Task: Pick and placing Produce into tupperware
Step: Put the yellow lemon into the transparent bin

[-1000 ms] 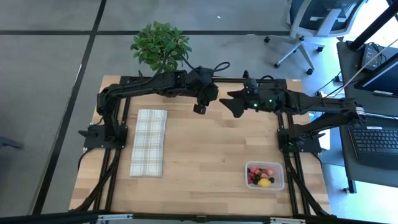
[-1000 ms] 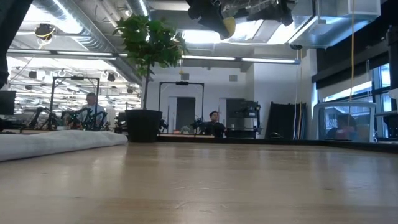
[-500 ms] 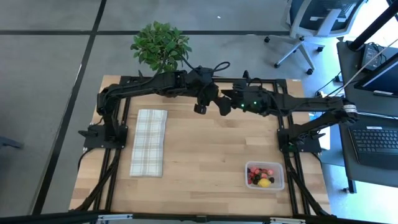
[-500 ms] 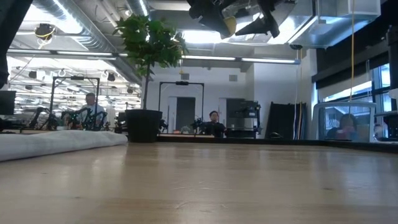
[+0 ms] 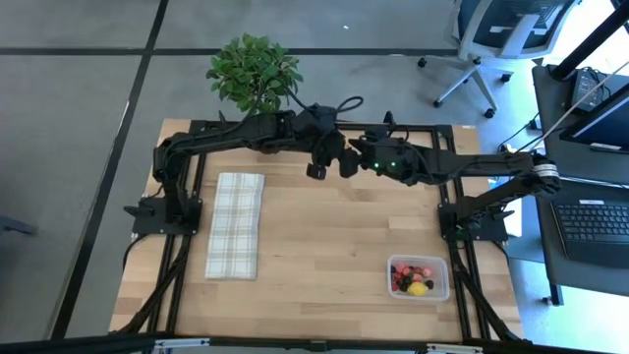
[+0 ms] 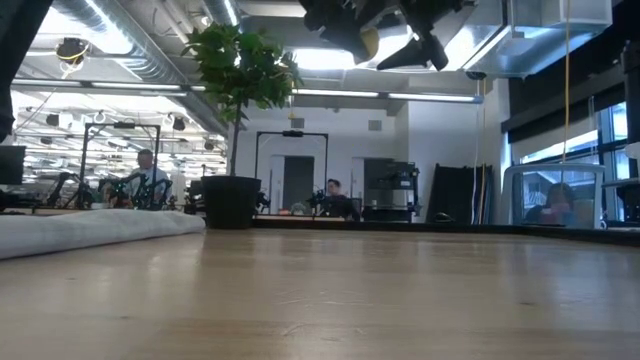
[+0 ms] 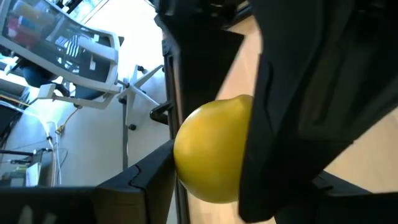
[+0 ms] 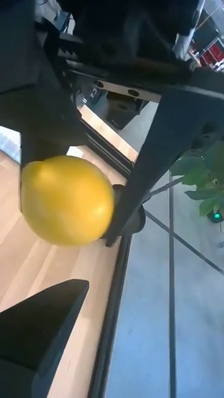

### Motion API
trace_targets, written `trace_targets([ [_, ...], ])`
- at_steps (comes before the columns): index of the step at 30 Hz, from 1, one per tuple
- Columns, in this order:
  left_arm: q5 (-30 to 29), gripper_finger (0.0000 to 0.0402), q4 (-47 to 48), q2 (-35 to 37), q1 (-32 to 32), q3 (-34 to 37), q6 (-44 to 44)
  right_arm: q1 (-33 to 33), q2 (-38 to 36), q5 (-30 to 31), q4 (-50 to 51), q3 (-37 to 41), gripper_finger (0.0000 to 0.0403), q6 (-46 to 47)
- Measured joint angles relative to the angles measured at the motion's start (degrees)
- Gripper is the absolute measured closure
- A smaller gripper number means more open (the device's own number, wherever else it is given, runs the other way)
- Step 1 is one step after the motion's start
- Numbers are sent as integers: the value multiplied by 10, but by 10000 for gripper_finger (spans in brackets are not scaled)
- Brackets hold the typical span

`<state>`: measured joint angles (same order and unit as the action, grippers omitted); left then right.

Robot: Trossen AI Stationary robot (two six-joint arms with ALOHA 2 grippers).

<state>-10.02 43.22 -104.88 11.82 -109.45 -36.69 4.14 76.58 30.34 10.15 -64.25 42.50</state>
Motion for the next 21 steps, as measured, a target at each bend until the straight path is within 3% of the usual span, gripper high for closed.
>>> trace_targets([
  [14, 2, 203, -6, 0, 1, 0, 1, 7, 5, -6, -21, 0, 156, 8],
  [21, -3, 200, -6, 0, -3, 0, 1, 7, 5, -6, -25, 0, 189, -6],
])
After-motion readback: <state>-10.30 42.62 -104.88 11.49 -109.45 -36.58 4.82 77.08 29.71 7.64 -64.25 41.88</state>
